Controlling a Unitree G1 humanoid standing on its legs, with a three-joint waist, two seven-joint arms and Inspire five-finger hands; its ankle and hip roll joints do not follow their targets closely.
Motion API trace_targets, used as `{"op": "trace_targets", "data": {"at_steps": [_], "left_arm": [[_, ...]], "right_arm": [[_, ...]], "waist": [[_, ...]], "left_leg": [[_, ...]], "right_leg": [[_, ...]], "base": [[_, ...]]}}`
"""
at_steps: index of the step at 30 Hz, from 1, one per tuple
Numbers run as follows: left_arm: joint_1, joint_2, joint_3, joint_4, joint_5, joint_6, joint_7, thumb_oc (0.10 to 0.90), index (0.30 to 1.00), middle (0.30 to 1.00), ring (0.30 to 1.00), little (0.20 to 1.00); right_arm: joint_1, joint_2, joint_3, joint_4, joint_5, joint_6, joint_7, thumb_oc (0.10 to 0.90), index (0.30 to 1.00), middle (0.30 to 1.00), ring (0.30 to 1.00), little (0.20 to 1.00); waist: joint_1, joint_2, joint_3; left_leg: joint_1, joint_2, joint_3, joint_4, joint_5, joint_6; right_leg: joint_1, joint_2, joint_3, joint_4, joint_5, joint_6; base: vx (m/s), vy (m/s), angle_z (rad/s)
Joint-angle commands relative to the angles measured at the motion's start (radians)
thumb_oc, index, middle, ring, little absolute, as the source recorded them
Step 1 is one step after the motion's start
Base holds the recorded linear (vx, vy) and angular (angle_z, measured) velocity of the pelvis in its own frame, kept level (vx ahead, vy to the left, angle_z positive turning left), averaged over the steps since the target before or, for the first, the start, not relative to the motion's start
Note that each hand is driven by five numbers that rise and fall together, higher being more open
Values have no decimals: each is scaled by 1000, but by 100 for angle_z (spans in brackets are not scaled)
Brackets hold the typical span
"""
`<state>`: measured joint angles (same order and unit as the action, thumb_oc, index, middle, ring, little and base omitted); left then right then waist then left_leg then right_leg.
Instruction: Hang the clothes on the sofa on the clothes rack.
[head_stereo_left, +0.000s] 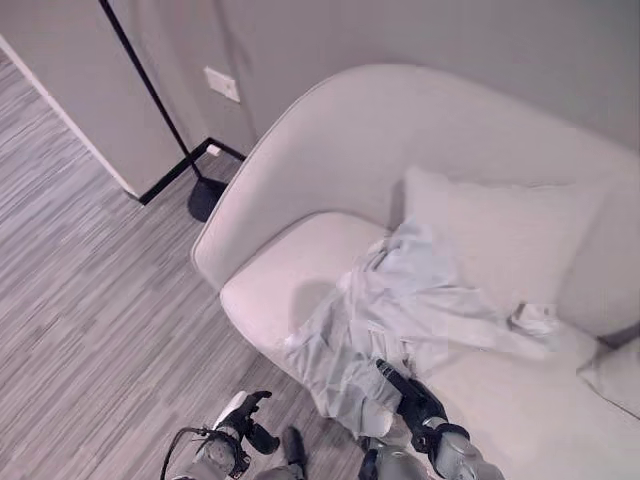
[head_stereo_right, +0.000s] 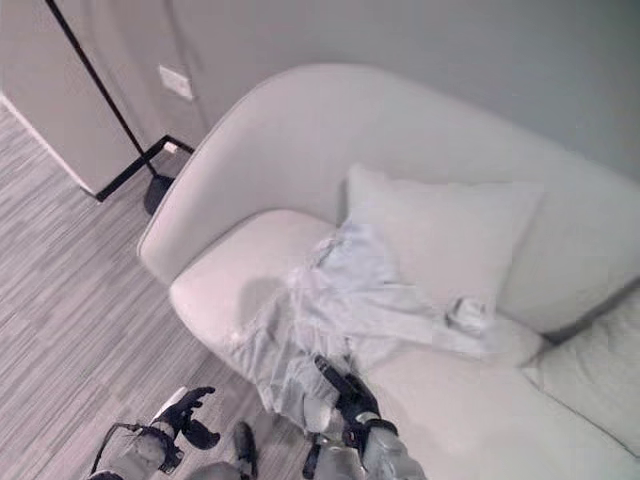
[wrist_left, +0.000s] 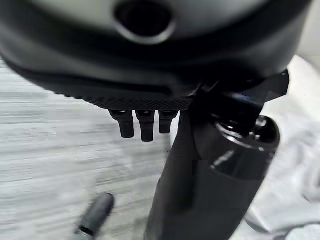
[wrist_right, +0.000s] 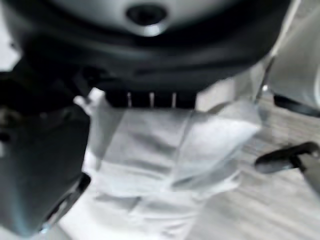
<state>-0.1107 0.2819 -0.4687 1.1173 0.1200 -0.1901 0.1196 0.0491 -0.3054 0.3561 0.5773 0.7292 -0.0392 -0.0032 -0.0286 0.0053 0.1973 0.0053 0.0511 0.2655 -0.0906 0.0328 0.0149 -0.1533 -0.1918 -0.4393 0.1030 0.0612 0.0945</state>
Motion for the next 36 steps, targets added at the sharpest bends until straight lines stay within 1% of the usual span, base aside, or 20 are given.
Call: {"op": "trace_targets", "data": {"at_steps": [1,5,6,9,10,12,14,15,16,18,19,22,23,24,28,30,31,32,35,36], "left_arm": [[-2,4,10,40,11,-11,-13,800,900,900,900,900],[16,-13,48,42,-14,-6,-32,800,900,900,900,900],[29,-22,75,31,-47,-2,-43,800,900,900,900,900],[40,-32,112,-12,-123,6,-57,800,900,900,900,900],[40,-32,111,-13,-123,6,-57,800,900,900,900,900],[42,-32,129,-80,-197,9,-57,800,900,900,900,900],[43,-29,134,-104,-218,12,-57,800,900,900,900,900],[38,-25,146,-168,-279,9,-52,800,900,900,900,900],[38,-24,148,-204,-307,8,-53,800,900,900,900,900],[40,-20,154,-273,-347,6,-43,800,900,900,900,900],[37,-21,155,-336,-386,6,-30,800,900,900,900,900],[34,-14,147,-439,-414,1,-16,800,900,900,900,900],[30,-12,145,-461,-413,0,-11,800,900,900,900,900],[13,-7,138,-499,-398,-11,8,800,900,900,900,900],[-48,-9,131,-578,-314,-40,111,800,900,900,900,900],[-82,-15,135,-594,-284,-55,167,800,900,900,900,900],[-99,-12,137,-609,-252,-64,200,800,900,900,900,900],[-136,-6,136,-626,-184,-76,266,800,900,900,900,900],[-188,20,132,-635,-93,-96,350,800,900,900,900,900],[-190,19,132,-634,-91,-97,352,800,900,900,900,900]], "right_arm": [[-90,-36,-30,-108,71,-90,92,400,300,300,300,300],[-85,-66,-83,-276,128,-126,115,400,300,300,300,300],[-91,-82,-109,-361,133,-145,113,400,300,300,300,300],[-118,-115,-169,-490,147,-178,89,400,300,300,300,300],[-117,-115,-169,-491,146,-178,88,400,300,300,300,300],[-156,-143,-223,-555,164,-206,68,400,300,300,300,300],[-170,-148,-237,-565,164,-214,58,400,300,300,300,300],[-206,-159,-266,-585,171,-234,33,400,300,300,300,300],[-224,-161,-279,-588,180,-244,21,400,300,300,300,300],[-259,-153,-297,-592,200,-263,-2,400,300,300,300,300],[-301,-141,-312,-596,227,-284,-25,400,300,300,300,300],[-374,-109,-339,-606,250,-331,-62,400,300,300,300,300],[-397,-98,-344,-604,258,-347,-75,400,300,300,300,300],[-451,-86,-346,-614,266,-377,-98,400,300,300,300,300],[-552,-110,-315,-646,252,-418,-143,400,300,300,300,300],[-607,-137,-290,-665,245,-434,-157,400,300,300,300,300],[-631,-150,-279,-673,239,-440,-163,400,300,300,300,300],[-689,-183,-254,-684,232,-452,-173,400,300,300,300,300],[-775,-233,-224,-680,226,-473,-198,400,300,300,300,300],[-779,-233,-223,-677,226,-473,-198,400,300,300,300,300]], "waist": [[24,1,-63],[21,-8,-111],[25,-15,-135],[32,-27,-171],[32,-27,-170],[37,-37,-191],[40,-41,-195],[44,-47,-206],[47,-51,-209],[51,-56,-217],[56,-61,-226],[64,-64,-237],[66,-65,-238],[69,-69,-244],[68,-80,-253],[59,-86,-257],[55,-88,-259],[45,-92,-263],[31,-98,-270],[31,-97,-268]], "left_leg": [[-29,-60,-4,3,-42,-14],[13,-58,4,3,-53,-15],[28,-54,2,3,-56,-15],[56,-48,-2,3,-56,-17],[57,-48,-3,3,-57,-17],[75,-43,-4,3,-58,-19],[80,-40,-5,3,-58,-19],[93,-34,-6,3,-60,-21],[98,-31,-7,3,-60,-22],[107,-27,-5,3,-60,-23],[110,-21,-2,3,-58,-25],[119,-11,2,3,-59,-29],[123,-9,5,3,-60,-30],[129,-4,7,3,-61,-32],[135,7,21,3,-61,-41],[137,13,32,3,-60,-44],[138,15,37,3,-60,-46],[143,19,49,3,-61,-49],[148,23,63,3,-63,-53],[148,23,64,3,-64,-53]], "right_leg": [[126,-68,22,-6,-69,58],[173,-54,22,-26,-73,56],[194,-49,16,-34,-73,55],[229,-37,7,-44,-72,52],[231,-36,7,-44,-72,52],[250,-27,7,-44,-80,48],[256,-24,7,-43,-81,46],[269,-18,7,-44,-90,41],[275,-14,9,-46,-94,39],[282,-7,13,-49,-99,35],[286,2,18,-59,-103,33],[295,12,26,-74,-106,30],[298,14,29,-77,-107,29],[304,19,35,-86,-108,26],[308,28,47,-107,-102,22],[306,31,55,-111,-98,22],[304,32,59,-112,-98,21],[301,34,68,-113,-96,20],[295,38,83,-110,-94,20],[295,38,84,-110,-94,20]], "base": [[53,-32,-16],[43,-49,-7],[18,-75,-1],[2,-61,4],[-16,-48,10],[-40,-53,7],[-25,-48,2],[-28,-56,1],[-42,-74,-3],[-43,-63,-1],[-41,-74,1],[-31,-61,-7],[-15,-62,-12],[-5,-58,-8],[-5,-51,-5],[0,-41,-15],[5,-43,-19],[3,-37,-17],[5,-21,-23],[2,-3,-21]]}}
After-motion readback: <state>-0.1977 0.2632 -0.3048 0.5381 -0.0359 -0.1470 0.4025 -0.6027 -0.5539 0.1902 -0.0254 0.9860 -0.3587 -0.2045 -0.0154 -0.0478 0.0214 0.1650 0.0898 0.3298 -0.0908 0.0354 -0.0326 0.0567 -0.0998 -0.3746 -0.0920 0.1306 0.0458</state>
